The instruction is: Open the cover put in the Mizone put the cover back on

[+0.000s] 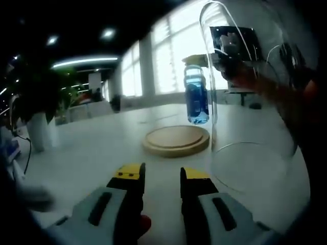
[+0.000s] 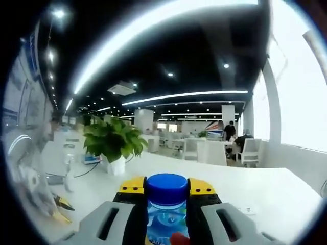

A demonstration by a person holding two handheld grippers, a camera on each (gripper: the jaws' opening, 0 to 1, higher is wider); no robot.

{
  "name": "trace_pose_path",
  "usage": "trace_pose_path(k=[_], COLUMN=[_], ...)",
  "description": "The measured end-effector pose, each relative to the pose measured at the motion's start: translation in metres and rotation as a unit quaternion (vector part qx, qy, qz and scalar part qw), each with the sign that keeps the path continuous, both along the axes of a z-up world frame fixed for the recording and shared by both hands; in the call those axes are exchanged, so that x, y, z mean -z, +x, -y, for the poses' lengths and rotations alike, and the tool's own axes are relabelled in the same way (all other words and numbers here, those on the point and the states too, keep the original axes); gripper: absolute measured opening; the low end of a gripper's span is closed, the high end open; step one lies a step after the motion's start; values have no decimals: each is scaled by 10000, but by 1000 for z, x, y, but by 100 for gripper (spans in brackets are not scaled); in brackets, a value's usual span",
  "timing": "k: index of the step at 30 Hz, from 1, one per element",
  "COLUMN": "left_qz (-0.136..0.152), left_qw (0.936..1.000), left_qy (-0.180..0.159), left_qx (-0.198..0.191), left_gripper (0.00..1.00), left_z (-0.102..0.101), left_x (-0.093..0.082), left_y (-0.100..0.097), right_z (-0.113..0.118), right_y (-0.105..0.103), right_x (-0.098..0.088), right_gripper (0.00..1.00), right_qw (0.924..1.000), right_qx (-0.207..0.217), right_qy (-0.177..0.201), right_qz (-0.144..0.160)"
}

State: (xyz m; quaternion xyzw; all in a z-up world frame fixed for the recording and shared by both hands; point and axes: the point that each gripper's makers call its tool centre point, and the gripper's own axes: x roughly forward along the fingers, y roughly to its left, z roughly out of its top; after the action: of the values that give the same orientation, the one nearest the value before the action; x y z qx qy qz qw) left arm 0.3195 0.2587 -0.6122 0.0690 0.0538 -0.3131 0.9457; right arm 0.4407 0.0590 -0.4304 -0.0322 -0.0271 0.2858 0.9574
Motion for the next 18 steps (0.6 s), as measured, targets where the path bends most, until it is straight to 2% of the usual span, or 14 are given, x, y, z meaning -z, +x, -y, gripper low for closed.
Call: trace_pose_path(k=[11, 18], left_qz=[5, 4], left_qw=[10000, 10000], left_qy=[25, 35], left_qx=[18, 10], left_gripper=[21, 21], left_z=[1, 1], left_x=[0, 1], left_y=[-1, 0], right_z=[-18, -36], right_y=[9, 9], right_x=[-7, -5], right_gripper=[21, 21], right_qw=[9996, 9988], right_qx=[-263, -481], right_qy=[76, -50], right_qz=[-36, -50])
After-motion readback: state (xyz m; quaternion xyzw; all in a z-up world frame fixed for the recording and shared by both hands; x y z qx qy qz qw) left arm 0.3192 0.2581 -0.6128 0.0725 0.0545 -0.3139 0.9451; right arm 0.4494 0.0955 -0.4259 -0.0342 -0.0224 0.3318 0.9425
